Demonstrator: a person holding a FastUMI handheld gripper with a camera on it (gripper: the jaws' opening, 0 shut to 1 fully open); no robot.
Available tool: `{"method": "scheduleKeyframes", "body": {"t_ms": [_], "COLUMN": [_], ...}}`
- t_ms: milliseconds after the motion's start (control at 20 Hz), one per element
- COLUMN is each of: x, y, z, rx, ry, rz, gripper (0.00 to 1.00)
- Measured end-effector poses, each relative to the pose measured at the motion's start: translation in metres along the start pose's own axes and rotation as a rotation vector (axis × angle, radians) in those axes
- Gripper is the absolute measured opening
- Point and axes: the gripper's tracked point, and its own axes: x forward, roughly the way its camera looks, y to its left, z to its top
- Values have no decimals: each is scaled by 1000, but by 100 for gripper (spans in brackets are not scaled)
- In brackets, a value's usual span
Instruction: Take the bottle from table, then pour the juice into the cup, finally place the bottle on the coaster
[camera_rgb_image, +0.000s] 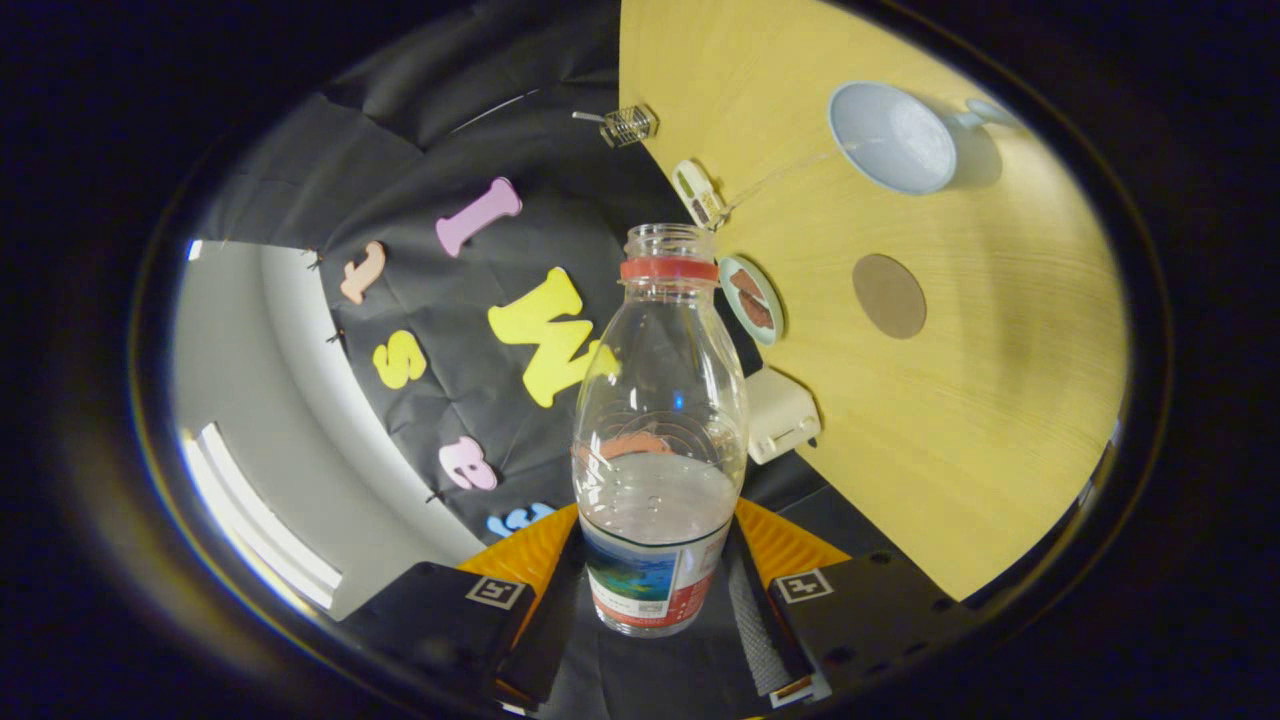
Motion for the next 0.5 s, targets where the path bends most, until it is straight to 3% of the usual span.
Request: {"method": "scheduleKeyframes", "body": {"t_ms": [350,500], "x": [-2,-2], "y": [-3,-10], "z": [1,-1], "rx": [-30,-116], "ry": [7,20], "rz": [0,-23], "gripper": [76,75]}}
